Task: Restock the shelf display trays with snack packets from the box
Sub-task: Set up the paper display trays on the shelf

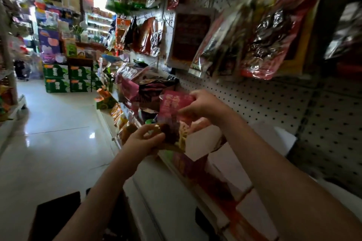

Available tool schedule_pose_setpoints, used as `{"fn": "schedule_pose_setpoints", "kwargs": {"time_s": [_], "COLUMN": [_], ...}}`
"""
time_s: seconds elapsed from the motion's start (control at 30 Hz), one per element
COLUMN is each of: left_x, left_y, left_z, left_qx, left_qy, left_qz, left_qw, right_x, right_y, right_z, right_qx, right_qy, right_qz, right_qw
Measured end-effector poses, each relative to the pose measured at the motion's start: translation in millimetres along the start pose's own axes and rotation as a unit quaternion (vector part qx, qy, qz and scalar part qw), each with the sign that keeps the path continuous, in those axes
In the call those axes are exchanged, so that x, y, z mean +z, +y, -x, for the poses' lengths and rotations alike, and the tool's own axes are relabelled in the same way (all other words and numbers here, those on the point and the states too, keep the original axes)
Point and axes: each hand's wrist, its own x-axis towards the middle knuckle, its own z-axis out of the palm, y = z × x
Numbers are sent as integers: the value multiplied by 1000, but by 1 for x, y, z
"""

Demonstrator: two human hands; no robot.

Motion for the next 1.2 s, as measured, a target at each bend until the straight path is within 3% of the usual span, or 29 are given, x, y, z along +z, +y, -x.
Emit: {"fn": "schedule_pose_setpoints", "kwargs": {"time_s": [0.2, 0.43, 0.6, 0.7, 0.77, 1.03, 1.13, 1.2], "left_x": [44, 81, 96, 112, 123, 140, 135, 130], "left_y": [-10, -13, -4, -1, -1, -8, -12, -10], "left_z": [-34, -45, -61, -75, -83, -90, -91, -91], "left_qx": [22, 56, 51, 47, 38, 33, 55, 55], "left_qy": [39, -37, -87, -122, -136, -197, -183, -166], "left_qz": [-144, -279, -343, -360, -362, -411, -447, -436], "left_qw": [989, 958, 934, 924, 921, 889, 874, 883], "right_x": [-59, -82, -86, -84, -87, -91, -87, -85], "right_y": [66, 116, 128, 125, 132, 143, 140, 132], "right_z": [-13, -25, -37, -42, -44, -44, -44, -46], "right_qx": [67, 71, 132, 176, 188, 231, 240, 220], "right_qy": [231, 313, 264, 198, 177, 217, 211, 205], "right_qz": [141, 118, 239, 428, 484, 487, 506, 529], "right_qw": [960, 940, 925, 864, 836, 814, 801, 794]}}
